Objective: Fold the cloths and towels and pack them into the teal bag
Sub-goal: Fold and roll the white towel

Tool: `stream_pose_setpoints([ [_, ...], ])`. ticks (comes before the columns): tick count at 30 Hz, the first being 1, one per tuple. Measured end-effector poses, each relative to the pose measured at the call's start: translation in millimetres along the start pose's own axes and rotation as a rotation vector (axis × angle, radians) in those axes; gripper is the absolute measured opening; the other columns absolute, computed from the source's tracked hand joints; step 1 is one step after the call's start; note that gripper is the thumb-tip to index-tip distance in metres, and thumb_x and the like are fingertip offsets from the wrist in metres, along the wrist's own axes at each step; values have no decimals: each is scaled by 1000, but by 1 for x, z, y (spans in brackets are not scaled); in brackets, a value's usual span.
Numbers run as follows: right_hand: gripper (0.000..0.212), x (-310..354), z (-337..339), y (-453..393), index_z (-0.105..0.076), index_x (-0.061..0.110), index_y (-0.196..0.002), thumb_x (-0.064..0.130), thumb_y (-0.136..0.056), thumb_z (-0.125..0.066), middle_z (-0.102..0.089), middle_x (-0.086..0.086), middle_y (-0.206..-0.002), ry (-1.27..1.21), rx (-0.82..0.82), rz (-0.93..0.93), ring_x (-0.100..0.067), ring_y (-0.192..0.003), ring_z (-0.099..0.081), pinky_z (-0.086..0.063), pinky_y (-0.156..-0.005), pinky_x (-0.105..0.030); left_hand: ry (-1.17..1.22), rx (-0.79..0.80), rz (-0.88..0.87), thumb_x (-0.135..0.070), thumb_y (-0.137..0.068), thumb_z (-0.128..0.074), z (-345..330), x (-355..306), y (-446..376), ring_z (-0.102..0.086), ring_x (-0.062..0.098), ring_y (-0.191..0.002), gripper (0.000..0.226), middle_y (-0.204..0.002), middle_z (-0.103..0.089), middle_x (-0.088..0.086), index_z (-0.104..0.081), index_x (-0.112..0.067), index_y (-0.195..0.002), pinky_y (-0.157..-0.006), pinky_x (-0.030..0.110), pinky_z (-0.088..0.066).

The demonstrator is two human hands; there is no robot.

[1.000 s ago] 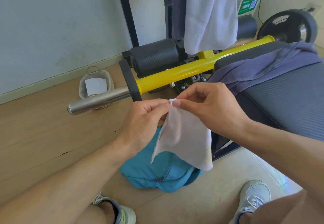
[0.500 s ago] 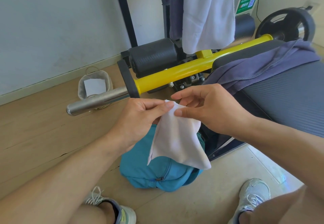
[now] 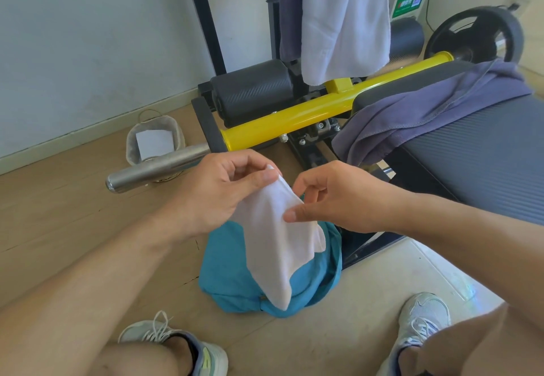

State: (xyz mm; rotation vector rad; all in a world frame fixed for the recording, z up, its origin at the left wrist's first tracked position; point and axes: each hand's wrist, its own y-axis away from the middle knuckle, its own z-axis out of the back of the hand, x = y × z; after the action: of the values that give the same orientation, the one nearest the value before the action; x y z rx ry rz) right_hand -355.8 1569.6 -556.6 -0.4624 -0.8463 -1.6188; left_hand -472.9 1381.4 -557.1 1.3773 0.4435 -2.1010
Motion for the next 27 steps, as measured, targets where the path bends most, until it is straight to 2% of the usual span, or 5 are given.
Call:
stream_pose_setpoints([
  [7,30,1,0,-4,-71,31,-84,58,-74,-80,-72,12,-78,-28,-38,-4,-7,-72,-66,-54,-70,-31,-74,-144,-27,-50,-86,-61,3,1,0,-62,4,-77,26,-84,-72,-13,-72,-27,-91,-77,33,-48],
  [13,40,1,2,-6,-74,26,-84,64,-71,-78,-73,15,-88,-12,-74,11,-1,-84,-67,-56,-80,-32,-65,-330,-68,-46,-96,-56,0,4,-1,-58,36,-81,23,-85,-70,11,-64,-25,-95,-71,36,-43],
  [18,28,-5,4,-5,-74,30,-88,55,-76,-80,-76,13,-89,89,58,-33,-6,-86,-70,-58,-86,-37,74,-515,7,-49,-92,-51,9,10,-7,-55,8,-80,17,-79,-65,-17,-62,-36,-88,-82,36,-42],
  [23,34,-12,5,-7,-73,25,-107,52,-86,-72,-72,11,-100,241,89,-64,-14,-95,-67,-55,-85,-34,140,-672,111,-33,-100,-49,17,8,-12,-52,7,-81,19,-80,-60,-15,-59,-34,-83,-83,32,-40],
  [27,24,-13,1,-11,-70,23,-97,46,-93,-65,-69,0,-90,173,37,-33,-23,-87,-65,-53,-76,-41,-63,-376,218,-55,-89,-62,10,0,-5,-49,7,-65,27,-64,-55,-16,-60,-29,-85,-70,33,-37],
])
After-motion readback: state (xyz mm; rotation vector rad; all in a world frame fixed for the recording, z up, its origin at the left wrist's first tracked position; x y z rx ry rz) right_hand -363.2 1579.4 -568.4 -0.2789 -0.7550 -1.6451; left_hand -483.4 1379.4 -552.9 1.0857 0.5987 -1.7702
